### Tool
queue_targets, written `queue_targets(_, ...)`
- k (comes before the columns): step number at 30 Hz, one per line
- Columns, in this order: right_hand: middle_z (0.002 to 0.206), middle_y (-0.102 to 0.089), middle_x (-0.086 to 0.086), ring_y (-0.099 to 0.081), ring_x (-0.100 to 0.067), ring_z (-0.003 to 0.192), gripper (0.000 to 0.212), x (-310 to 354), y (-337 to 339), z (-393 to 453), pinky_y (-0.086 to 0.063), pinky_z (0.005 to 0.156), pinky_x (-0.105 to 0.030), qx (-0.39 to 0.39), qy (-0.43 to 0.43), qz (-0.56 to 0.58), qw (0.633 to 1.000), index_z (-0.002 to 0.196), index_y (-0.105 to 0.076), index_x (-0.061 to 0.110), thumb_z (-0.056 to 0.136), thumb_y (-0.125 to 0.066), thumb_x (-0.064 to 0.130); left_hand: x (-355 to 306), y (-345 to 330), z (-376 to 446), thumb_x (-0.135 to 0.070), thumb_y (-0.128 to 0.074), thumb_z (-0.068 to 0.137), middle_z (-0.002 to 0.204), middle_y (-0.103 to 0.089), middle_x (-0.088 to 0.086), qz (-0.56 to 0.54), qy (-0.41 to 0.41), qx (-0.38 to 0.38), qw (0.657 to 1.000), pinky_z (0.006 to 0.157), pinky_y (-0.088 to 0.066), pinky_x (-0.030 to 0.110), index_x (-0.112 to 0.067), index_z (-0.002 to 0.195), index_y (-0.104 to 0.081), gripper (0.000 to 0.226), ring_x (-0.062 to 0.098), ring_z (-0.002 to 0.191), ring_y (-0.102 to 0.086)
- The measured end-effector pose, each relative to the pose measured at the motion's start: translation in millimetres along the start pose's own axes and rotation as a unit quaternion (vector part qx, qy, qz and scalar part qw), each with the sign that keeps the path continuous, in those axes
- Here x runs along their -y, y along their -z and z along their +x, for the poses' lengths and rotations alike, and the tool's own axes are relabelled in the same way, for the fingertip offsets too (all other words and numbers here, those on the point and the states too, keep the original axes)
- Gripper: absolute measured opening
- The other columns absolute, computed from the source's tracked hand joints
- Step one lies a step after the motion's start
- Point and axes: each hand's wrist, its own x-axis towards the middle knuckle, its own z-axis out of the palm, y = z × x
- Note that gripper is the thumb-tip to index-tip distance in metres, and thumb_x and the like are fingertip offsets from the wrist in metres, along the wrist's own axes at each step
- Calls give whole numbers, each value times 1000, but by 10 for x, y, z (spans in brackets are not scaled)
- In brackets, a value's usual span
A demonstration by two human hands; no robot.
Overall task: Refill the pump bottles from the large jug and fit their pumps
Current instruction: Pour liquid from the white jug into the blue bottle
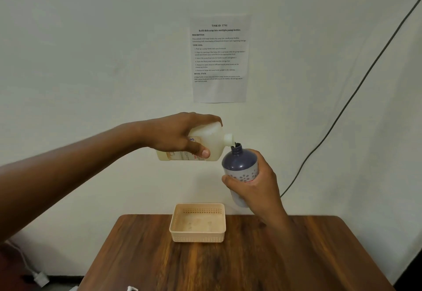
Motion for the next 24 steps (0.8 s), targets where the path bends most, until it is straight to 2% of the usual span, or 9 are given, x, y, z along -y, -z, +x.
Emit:
queue_targets(10,106,-57,30,-55,13,100,59,41,3,16,-46,65,-2,-3,5,4,1000,112,-49,46,62,-81,49,14,23,9,-57,-71,80,125,-59,-11,6,-3,-3,1000,75,-56,15,-36,148,-41,77,7,107,-62)
queue_targets(16,106,-58,29,-57,10,100,61,49,11,19,-48,64,-4,-3,9,10,1000,114,-49,48,62,-82,50,2,36,15,-56,-72,81,125,-59,-8,2,-4,0,1000,78,-54,20,-33,148,-42,77,12,107,-62)
queue_targets(21,109,-58,28,-56,9,102,63,51,8,28,-48,66,-4,-3,12,7,1000,116,-48,49,63,-82,51,-18,57,3,-54,-72,82,124,-59,-11,-1,-8,-6,1000,74,-55,14,-33,148,-43,76,6,105,-62)
queue_targets(24,111,-59,27,-57,7,103,67,41,10,32,-50,66,-6,-2,11,11,1000,120,-49,46,62,-82,52,-31,67,2,-53,-73,82,124,-60,-9,-3,-10,-5,1000,75,-56,16,-32,147,-44,74,7,105,-63)
